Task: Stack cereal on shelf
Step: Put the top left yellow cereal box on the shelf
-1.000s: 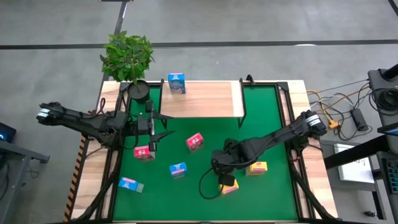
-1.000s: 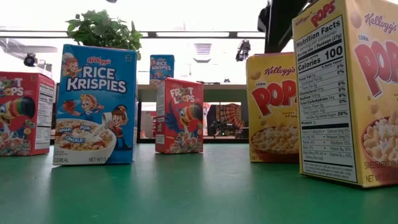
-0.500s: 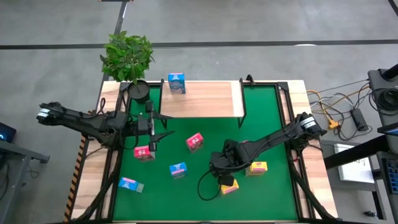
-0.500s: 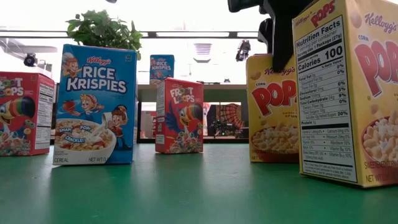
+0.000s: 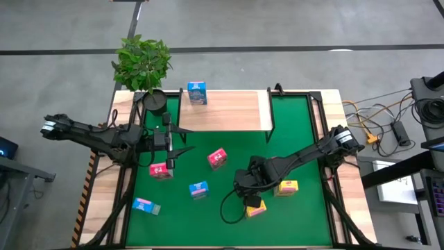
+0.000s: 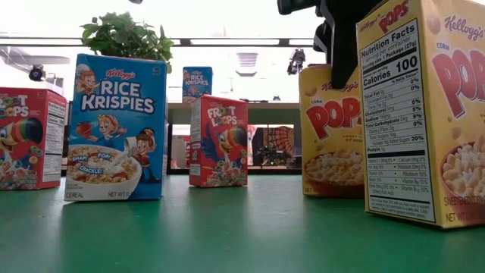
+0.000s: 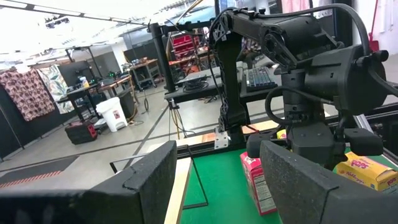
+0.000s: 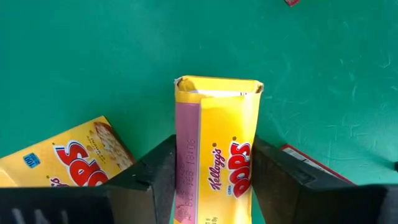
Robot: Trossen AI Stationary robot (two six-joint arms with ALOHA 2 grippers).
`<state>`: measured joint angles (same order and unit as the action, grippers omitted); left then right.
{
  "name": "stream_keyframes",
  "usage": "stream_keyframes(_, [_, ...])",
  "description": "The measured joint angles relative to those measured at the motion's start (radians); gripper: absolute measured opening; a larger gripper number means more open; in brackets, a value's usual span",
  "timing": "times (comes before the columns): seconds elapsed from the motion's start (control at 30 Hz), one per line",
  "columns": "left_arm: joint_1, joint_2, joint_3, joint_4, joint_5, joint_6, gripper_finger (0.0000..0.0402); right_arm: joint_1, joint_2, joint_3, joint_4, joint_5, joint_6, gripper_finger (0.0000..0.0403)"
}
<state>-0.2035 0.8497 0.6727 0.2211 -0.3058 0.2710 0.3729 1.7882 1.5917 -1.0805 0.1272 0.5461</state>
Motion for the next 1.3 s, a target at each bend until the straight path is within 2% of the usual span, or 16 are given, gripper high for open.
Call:
stream_keyframes(0.33, [0.0, 0.0, 0.0, 0.0, 0.0, 0.0, 0.0215, -0.006, -0.087, 0.008, -0.015, -0.008, 0.002, 0.0151])
stream_keyframes(0.53, [0.0, 0.0, 0.0, 0.003, 0.0, 0.0, 0.0215, -0.037, -0.183, 0.084, -0.015, 0.007, -0.03, 0.015])
stream_keyframes(0.7, [0.0, 0.0, 0.0, 0.003, 0.0, 0.0, 0.0215, -0.09, -0.227, 0.182, -0.019, 0.104, -0.146, 0.015])
stream_keyframes(0.83, [0.0, 0.0, 0.0, 0.003, 0.0, 0.0, 0.0215, -0.168, -0.23, 0.26, -0.026, 0.163, -0.267, 0.015])
stream_keyframes(1.07, [0.0, 0.0, 0.0, 0.002, 0.0, 0.001, 0.0215, -0.36, -0.17, 0.387, -0.034, 0.16, -0.464, 0.015])
stream_keyframes(1.17, [0.0, 0.0, 0.0, 0.0, 0.0, 0.001, 0.0215, -0.444, -0.134, 0.433, -0.034, 0.11, -0.538, 0.015])
stream_keyframes(1.3, [0.0, 0.0, 0.0, 0.001, 0.0, 0.004, 0.0215, -0.546, -0.08, 0.486, -0.045, -0.028, -0.585, 0.015])
